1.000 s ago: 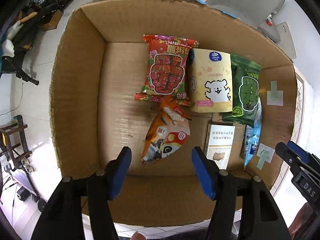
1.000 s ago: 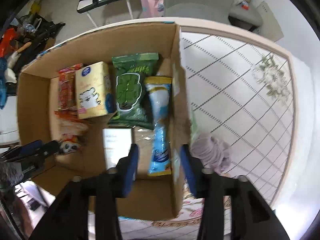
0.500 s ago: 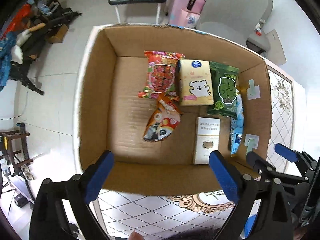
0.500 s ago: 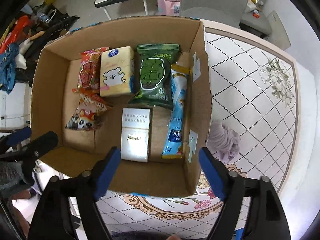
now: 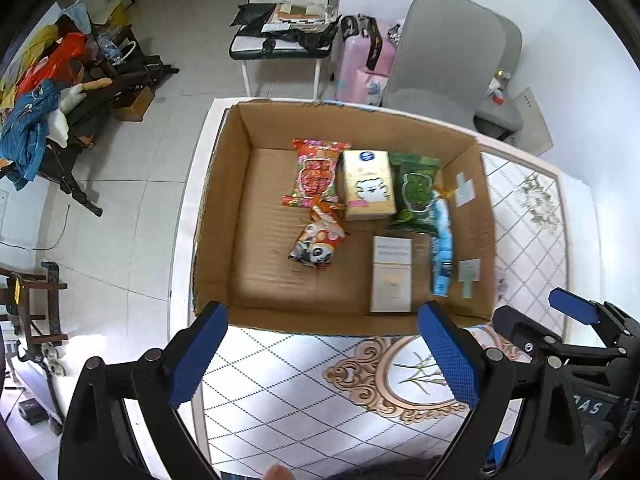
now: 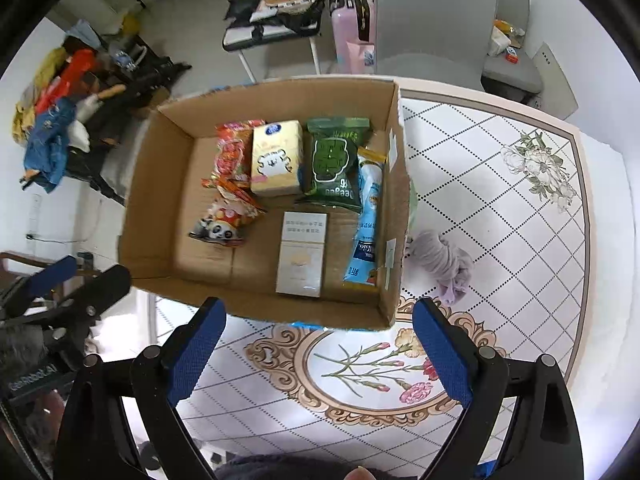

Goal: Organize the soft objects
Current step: 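Grasp the lilac plush toy with the right tool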

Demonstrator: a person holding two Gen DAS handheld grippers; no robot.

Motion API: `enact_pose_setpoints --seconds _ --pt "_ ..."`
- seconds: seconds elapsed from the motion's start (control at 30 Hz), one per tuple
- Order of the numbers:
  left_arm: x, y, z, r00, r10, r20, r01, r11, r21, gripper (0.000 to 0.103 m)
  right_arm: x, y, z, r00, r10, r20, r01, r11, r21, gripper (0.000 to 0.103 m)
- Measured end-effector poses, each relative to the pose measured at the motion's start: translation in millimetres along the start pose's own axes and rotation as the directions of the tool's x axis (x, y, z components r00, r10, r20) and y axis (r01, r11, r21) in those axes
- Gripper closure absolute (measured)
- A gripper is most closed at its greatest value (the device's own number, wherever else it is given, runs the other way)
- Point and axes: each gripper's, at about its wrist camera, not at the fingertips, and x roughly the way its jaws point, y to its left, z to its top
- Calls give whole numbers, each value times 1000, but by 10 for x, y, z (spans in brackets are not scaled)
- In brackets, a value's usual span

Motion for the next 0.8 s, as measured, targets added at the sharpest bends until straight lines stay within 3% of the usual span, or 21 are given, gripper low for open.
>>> enact_pose_setpoints --seconds 0.17,0.37,0.5,0.67,0.8 --pt "34 -162 18 1000 2 -2 -2 999 32 6 -179 -489 -12 999 2 45 -6 994 106 7" --pt "522 -337 126 996 -24 -86 27 999 24 6 354 -1363 117 997 -43 -57 58 958 280 7" --pt "817 -476 192 992 -16 -128 20 999 35 5 952 -1665 216 989 10 -149 39 946 321 7" --pt "1115 -554 244 983 4 -182 3 999 43 6 1661 -1848 227 956 98 -275 16 923 384 7" --pt "1215 -559 260 980 26 -195 -16 998 53 5 1946 -1902 188 932 234 -278 -87 886 456 9"
